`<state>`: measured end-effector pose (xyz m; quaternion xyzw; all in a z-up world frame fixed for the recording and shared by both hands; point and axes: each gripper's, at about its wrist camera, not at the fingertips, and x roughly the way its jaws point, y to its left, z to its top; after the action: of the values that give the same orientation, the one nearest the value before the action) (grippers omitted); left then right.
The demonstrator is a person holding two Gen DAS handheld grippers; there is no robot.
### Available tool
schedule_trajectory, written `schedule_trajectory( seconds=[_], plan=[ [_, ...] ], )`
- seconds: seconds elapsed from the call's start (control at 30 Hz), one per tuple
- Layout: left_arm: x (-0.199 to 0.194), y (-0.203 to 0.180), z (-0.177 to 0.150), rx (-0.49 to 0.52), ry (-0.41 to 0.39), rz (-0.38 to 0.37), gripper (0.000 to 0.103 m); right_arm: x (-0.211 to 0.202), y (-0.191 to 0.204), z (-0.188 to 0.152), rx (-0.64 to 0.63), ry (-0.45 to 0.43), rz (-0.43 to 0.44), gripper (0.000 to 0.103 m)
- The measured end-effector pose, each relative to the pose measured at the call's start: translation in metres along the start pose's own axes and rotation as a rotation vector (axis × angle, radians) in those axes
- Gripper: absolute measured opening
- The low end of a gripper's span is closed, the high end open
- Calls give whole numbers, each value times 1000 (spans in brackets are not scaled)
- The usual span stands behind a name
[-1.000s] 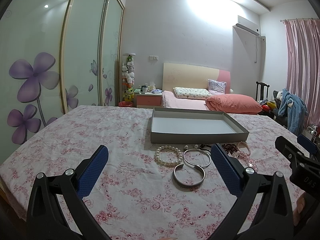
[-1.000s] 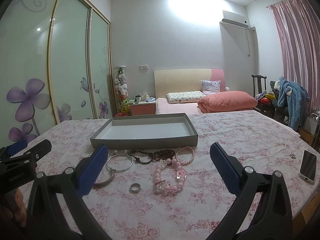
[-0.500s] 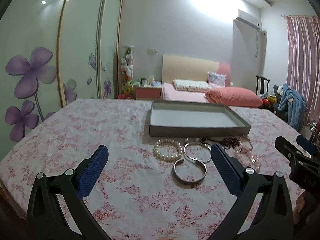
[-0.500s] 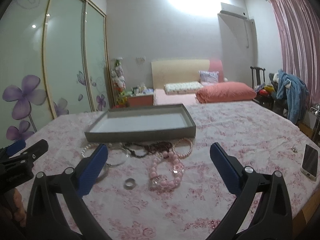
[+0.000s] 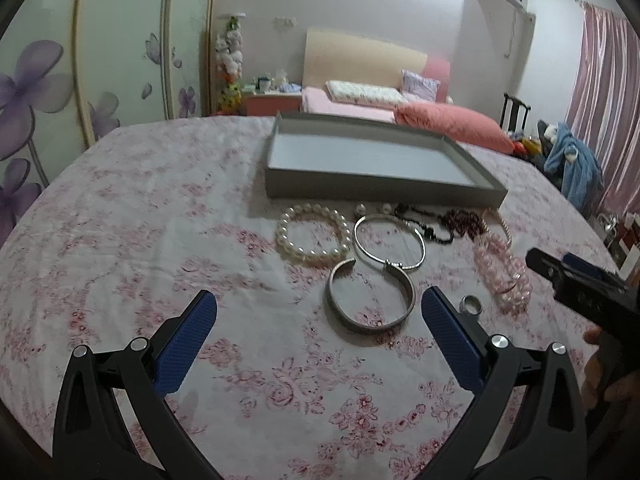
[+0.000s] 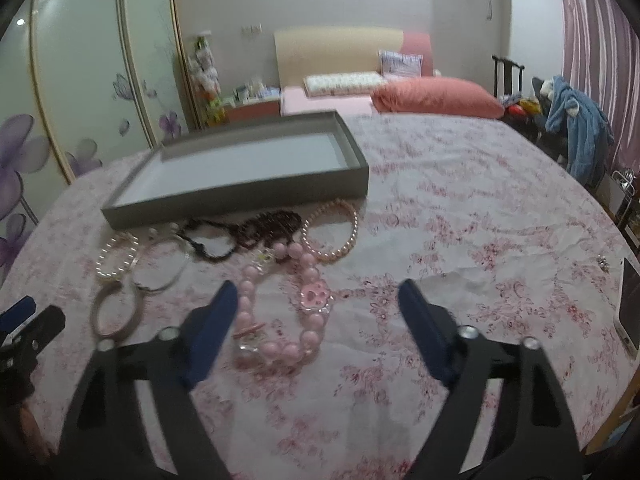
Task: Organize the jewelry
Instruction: 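Grasp the pink bead bracelet with the right tool while the left tool grasps the silver cuff bangle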
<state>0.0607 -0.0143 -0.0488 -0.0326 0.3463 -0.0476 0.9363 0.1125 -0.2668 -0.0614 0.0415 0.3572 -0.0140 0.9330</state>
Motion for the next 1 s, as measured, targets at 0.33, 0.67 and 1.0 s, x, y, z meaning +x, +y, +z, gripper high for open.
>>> schedule_trajectory(
  seconds=[0.33, 0.67, 1.0],
  plan=[
    [35, -13, 4, 36, 146, 43, 101, 32, 2, -2, -14, 138, -16, 40],
    [58, -25, 8, 48, 217, 33, 95, 33, 8, 2, -38, 148, -32, 31],
    [58, -32, 12, 75, 201, 35, 70, 34, 9, 4, -36, 152, -26, 31]
  ],
)
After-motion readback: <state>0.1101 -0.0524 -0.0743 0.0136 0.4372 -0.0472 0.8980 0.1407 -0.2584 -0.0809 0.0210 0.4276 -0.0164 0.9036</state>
